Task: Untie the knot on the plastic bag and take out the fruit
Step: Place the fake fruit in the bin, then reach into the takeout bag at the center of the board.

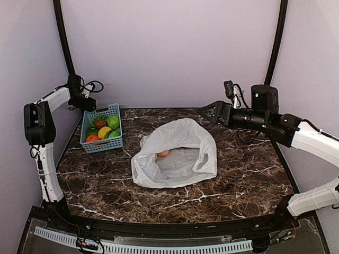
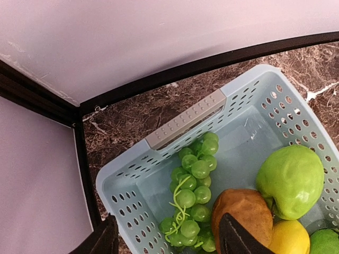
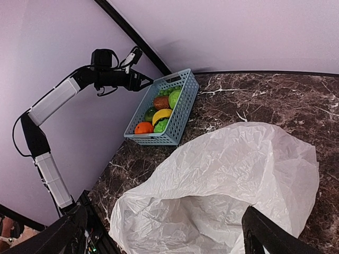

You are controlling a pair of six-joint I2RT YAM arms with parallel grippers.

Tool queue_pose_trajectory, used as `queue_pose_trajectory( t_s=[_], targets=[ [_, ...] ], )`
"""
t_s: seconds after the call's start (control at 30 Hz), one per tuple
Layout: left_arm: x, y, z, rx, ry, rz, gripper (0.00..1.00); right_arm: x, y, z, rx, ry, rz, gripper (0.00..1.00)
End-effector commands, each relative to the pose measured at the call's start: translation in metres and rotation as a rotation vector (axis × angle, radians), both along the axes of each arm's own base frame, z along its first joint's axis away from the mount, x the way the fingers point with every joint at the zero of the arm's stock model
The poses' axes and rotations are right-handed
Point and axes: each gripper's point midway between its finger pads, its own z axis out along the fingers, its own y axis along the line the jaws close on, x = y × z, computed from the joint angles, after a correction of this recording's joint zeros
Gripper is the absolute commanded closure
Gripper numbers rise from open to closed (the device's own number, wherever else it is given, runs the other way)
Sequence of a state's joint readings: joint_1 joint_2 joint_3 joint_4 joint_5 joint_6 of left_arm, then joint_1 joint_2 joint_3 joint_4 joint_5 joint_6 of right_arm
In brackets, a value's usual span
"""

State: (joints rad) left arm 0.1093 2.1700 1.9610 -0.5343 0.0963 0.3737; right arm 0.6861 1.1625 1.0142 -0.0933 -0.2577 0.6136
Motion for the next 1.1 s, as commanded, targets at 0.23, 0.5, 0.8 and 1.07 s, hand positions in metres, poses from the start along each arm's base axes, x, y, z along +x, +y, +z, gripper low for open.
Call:
queue_pose_trajectory(
  t_s=[0.23, 0.5, 0.8, 1.07],
  targets=[
    [-0.080, -0.086, 0.148, -0.459, -0.187, -0.054, 0.26, 0.005, -0.008, -0.025, -0.230, 0.003, -0.013, 0.01],
    [-0.179, -0.194, 0.134, -0.633, -0.062, -0.181, 0.22, -0.018, 0.012, -0.046, -0.364, -0.016, 0.074, 0.02],
    [-0.280, -0.265, 0.083, -0.858, 0.131, -0.246, 0.21, -0.041, 0.060, -0.056, -0.345, -0.030, 0.194, 0.04],
    [-0.326, -0.289, 0.042, -0.979, 0.238, -0.253, 0.19, -0.051, 0.086, -0.089, -0.352, 0.038, 0.190, 0.13]
  ],
)
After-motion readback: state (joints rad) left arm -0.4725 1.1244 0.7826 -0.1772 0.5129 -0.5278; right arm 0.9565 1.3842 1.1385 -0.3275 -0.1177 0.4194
